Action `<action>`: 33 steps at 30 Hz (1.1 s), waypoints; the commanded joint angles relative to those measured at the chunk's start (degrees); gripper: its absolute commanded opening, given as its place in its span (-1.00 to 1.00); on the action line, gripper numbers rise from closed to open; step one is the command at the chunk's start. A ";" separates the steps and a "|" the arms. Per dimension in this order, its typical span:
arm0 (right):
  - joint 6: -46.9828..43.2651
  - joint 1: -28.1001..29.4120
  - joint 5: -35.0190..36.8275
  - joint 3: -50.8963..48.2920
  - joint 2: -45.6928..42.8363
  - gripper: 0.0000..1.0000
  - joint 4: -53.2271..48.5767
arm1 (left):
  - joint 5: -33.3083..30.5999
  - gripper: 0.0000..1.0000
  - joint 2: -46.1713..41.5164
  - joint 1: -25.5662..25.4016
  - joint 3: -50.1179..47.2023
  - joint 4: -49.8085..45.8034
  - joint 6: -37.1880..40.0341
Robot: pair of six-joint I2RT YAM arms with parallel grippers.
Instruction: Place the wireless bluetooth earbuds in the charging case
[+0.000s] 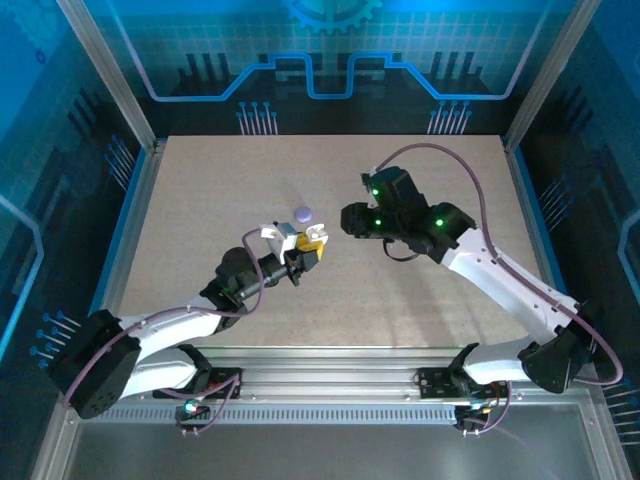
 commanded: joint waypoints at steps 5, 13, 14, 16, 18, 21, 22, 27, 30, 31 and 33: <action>-6.70 -5.64 -2.59 1.43 3.28 -0.39 -8.33 | -0.70 -0.59 -2.07 -0.41 -0.34 -2.41 1.79; -10.91 -9.05 -1.24 5.66 10.81 -0.38 -14.42 | -0.60 -0.59 -2.42 -0.40 0.20 -4.83 2.92; -11.33 -9.36 -0.89 6.39 11.93 -0.38 -14.92 | -0.68 -0.59 -2.37 -0.41 0.19 -5.00 3.06; -11.95 -9.84 -0.32 7.54 13.80 -0.38 -15.92 | -0.81 -0.59 -2.59 -0.37 0.30 -5.44 3.19; -12.68 -10.38 -0.03 8.60 15.80 -0.38 -16.64 | -0.86 -0.59 -2.89 -0.41 0.30 -5.88 3.45; -13.61 -11.01 0.13 10.15 18.56 -0.38 -17.47 | -1.21 -0.59 -3.29 -0.41 0.28 -6.66 3.87; -13.89 -11.13 0.17 10.69 19.36 -0.38 -17.70 | -1.26 -0.59 -3.43 -0.41 0.29 -6.88 4.02; -15.28 -11.68 0.62 13.27 23.24 -0.38 -18.57 | -1.31 -0.59 -3.39 -0.38 0.54 -7.56 4.17; -16.03 -11.93 0.76 14.62 25.35 -0.38 -19.23 | -1.70 -0.59 -3.48 -0.39 0.63 -7.81 4.27; -16.23 -12.02 1.01 15.02 25.86 -0.38 -19.33 | -1.87 -0.59 -3.56 -0.36 0.61 -7.90 4.28; -16.44 -12.27 1.28 15.65 26.97 -0.38 -19.59 | -1.94 -0.59 -3.57 -0.41 0.79 -8.29 4.43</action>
